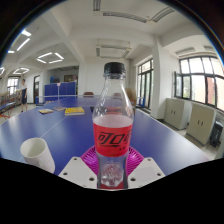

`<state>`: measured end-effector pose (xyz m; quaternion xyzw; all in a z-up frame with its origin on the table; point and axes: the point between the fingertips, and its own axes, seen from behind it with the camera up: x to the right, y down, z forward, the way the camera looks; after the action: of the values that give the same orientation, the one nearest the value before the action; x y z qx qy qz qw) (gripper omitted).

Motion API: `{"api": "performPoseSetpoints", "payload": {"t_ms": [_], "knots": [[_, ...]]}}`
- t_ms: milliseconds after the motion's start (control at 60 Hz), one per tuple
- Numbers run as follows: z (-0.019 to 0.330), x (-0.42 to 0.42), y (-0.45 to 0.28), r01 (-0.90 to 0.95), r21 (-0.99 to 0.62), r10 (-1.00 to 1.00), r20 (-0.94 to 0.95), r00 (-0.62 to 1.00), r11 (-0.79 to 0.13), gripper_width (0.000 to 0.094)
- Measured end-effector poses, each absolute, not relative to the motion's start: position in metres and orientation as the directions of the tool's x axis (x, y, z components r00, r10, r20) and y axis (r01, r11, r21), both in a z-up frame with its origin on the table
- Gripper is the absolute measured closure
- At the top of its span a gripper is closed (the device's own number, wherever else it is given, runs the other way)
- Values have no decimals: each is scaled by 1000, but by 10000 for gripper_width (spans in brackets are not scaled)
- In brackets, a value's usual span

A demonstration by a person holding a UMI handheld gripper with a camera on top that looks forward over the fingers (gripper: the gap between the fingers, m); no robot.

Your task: Pour water

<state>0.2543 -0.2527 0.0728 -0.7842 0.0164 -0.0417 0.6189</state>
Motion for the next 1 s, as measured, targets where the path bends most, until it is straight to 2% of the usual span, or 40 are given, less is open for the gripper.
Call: {"api": "performPoseSetpoints", "payload": {"t_ms": [83,150,183,217,233,267,283,350,400,417,533,550,850,1000], "knots": [[80,257,-259,13,-976,-81,31,996,-217,537],[75,256,-251,6,-968,-90,30,995,-251,421],[61,258,-255,6,-956,-97,35,995,-292,297],[53,259,-260,4,-944,-99,38,994,-331,107],[51,259,-263,3,-938,-98,39,994,-346,71],[50,261,-271,0,-930,-106,41,994,-367,125],[54,261,-258,-3,-926,-114,43,993,-377,123],[50,266,-290,-6,-907,-131,54,990,-421,76],[55,268,-309,-6,-898,-146,65,987,-441,84],[62,269,-294,-8,-895,-152,67,986,-446,90],[85,256,-359,7,-888,-163,92,982,-460,91],[94,264,-350,8,-886,-162,94,982,-463,90],[174,187,-559,21,-884,-156,105,982,-466,85],[202,160,-647,4,-882,-145,81,986,-471,83]]}}
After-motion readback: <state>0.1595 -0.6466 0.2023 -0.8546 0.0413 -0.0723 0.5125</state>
